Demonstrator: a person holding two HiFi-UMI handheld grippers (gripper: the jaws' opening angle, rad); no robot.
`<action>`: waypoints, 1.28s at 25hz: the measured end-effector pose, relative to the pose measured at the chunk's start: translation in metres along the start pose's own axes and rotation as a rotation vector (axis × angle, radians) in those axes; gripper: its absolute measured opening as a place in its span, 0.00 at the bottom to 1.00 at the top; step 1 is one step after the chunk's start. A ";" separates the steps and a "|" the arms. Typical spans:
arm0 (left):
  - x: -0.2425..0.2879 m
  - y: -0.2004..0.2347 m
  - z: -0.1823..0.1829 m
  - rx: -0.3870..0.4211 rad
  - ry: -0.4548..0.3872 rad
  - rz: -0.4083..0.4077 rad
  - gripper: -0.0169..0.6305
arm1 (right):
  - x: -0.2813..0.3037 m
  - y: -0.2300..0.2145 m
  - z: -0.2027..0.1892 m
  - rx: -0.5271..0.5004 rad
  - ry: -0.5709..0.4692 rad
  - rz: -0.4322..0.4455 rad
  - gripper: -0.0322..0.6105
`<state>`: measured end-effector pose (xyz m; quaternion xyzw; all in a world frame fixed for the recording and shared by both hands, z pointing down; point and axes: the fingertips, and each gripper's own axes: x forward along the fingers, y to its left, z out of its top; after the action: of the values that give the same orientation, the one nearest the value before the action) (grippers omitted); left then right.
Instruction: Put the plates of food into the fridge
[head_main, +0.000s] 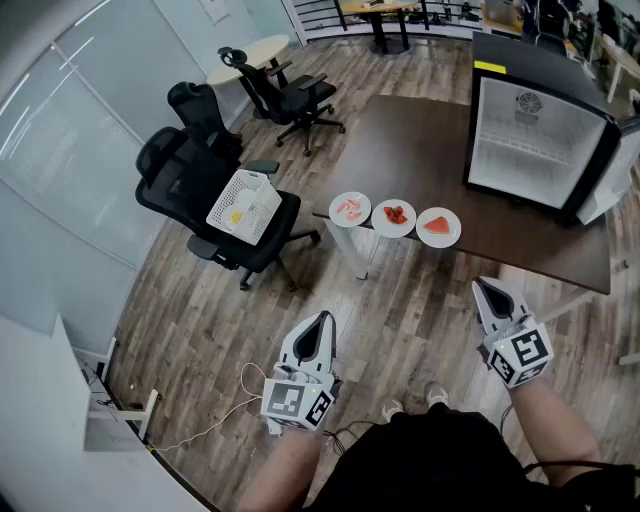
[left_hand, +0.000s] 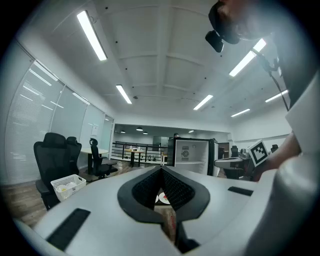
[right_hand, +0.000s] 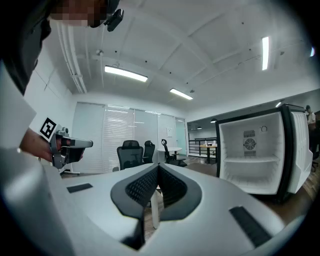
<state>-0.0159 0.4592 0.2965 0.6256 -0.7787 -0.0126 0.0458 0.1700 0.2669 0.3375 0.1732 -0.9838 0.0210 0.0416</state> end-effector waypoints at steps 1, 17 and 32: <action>-0.001 0.000 -0.001 0.005 -0.001 -0.007 0.03 | 0.000 0.002 -0.003 0.001 0.002 -0.005 0.04; -0.023 0.062 -0.015 -0.033 -0.036 -0.065 0.03 | 0.015 0.056 -0.016 -0.011 0.050 -0.109 0.04; 0.036 0.084 -0.018 0.002 -0.006 -0.089 0.03 | 0.060 0.008 -0.042 0.077 0.052 -0.165 0.04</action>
<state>-0.1034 0.4427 0.3224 0.6597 -0.7502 -0.0155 0.0423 0.1139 0.2560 0.3847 0.2543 -0.9633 0.0601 0.0620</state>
